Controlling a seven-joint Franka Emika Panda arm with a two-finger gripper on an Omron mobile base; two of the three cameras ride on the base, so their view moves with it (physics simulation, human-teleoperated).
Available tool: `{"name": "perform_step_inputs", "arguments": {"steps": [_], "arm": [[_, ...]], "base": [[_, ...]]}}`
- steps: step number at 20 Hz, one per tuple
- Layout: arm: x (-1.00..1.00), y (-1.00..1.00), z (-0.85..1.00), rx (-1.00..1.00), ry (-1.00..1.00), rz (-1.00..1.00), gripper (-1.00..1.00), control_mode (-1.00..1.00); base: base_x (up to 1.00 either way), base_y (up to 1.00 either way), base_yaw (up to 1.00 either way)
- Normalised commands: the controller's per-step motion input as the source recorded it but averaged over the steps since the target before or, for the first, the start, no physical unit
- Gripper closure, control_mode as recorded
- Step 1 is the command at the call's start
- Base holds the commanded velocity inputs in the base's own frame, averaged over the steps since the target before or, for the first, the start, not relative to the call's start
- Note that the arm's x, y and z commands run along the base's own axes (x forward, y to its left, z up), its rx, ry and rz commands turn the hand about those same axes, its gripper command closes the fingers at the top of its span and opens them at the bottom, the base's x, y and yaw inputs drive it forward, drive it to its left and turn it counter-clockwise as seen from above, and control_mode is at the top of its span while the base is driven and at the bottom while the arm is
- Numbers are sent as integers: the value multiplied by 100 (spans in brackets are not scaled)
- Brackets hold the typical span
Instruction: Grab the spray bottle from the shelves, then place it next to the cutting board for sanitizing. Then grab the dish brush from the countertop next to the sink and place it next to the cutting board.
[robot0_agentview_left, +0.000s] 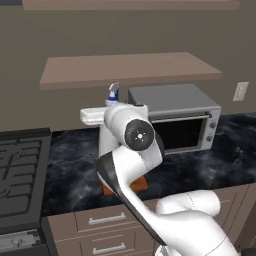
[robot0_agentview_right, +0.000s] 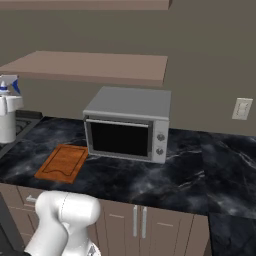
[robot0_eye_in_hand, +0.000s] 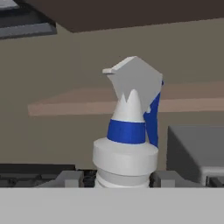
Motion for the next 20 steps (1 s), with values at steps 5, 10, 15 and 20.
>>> {"name": "perform_step_inputs", "arguments": {"steps": [5, 10, 15, 20], "arm": [[53, 41, -32, -28, 17, 4, 100, -100], [30, 23, -79, -16, -3, 11, 100, -100], [25, 6, -85, -4, -6, 10, 100, -100], [38, 2, -64, 2, -3, 10, 100, -100]], "base": [[0, 0, 0], [0, 0, 0], [0, 0, 0], [0, 0, 0]]}}
